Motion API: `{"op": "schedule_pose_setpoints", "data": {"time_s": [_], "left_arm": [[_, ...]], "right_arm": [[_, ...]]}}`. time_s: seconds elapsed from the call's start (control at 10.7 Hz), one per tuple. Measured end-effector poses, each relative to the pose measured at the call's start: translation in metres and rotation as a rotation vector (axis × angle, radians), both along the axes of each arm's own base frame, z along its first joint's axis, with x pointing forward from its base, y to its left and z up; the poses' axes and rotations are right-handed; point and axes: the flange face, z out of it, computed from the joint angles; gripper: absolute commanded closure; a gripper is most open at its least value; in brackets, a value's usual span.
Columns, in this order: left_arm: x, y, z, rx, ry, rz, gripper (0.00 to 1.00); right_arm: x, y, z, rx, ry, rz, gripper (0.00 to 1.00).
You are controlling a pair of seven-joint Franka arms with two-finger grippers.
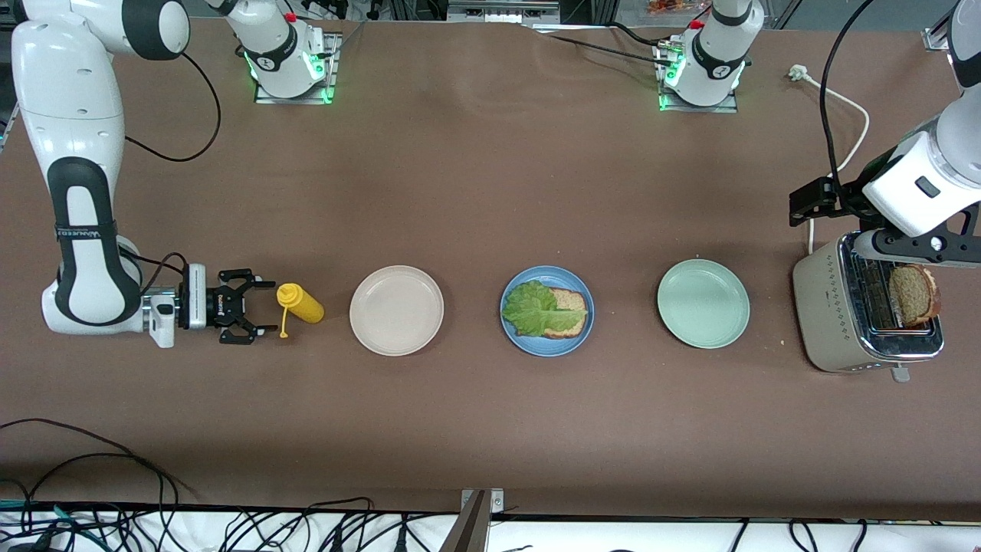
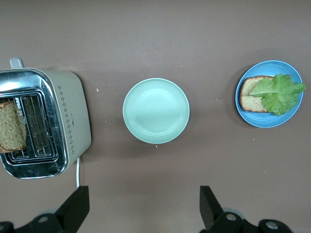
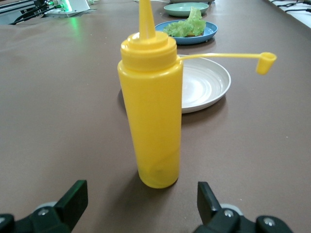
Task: Make sandwich in blue plate with both arms
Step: 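Close the right gripper on the mustard bottle and lift it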
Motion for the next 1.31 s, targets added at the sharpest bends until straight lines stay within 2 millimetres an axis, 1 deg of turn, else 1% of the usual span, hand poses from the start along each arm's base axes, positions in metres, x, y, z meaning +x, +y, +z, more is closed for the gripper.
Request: {"op": "schedule_pose_setpoints", "data": {"time_s": [0.19, 0.47, 0.56, 0.65, 0.75, 0.84, 0.94, 1.12, 1.31], "left_arm": [[0.000, 0.000, 0.000, 0.000, 0.000, 0.000, 0.00], [0.000, 0.000, 0.000, 0.000, 0.000, 0.000, 0.00], [0.000, 0.000, 0.000, 0.000, 0.000, 0.000, 0.00], [0.000, 0.000, 0.000, 0.000, 0.000, 0.000, 0.00], [0.000, 0.000, 0.000, 0.000, 0.000, 0.000, 0.00], [0.000, 0.000, 0.000, 0.000, 0.000, 0.000, 0.00], [0.000, 0.000, 0.000, 0.000, 0.000, 0.000, 0.00], [0.000, 0.000, 0.000, 0.000, 0.000, 0.000, 0.00], [0.000, 0.000, 0.000, 0.000, 0.000, 0.000, 0.00]], "right_arm": [[-0.003, 0.004, -0.017, 0.041, -0.022, 0.007, 0.00], [-0.014, 0.024, -0.049, 0.133, -0.009, 0.010, 0.00], [-0.015, 0.030, -0.054, 0.140, -0.003, 0.013, 0.00], [-0.015, 0.033, -0.055, 0.142, -0.001, 0.017, 0.15], [-0.015, 0.035, -0.056, 0.142, -0.001, 0.019, 0.38], [-0.015, 0.036, -0.056, 0.150, -0.001, 0.011, 0.69], [-0.015, 0.038, -0.059, 0.155, -0.001, 0.001, 0.98], [-0.013, 0.042, -0.062, 0.148, -0.001, -0.013, 1.00], [-0.008, 0.047, -0.057, 0.119, 0.004, -0.033, 1.00]]}}
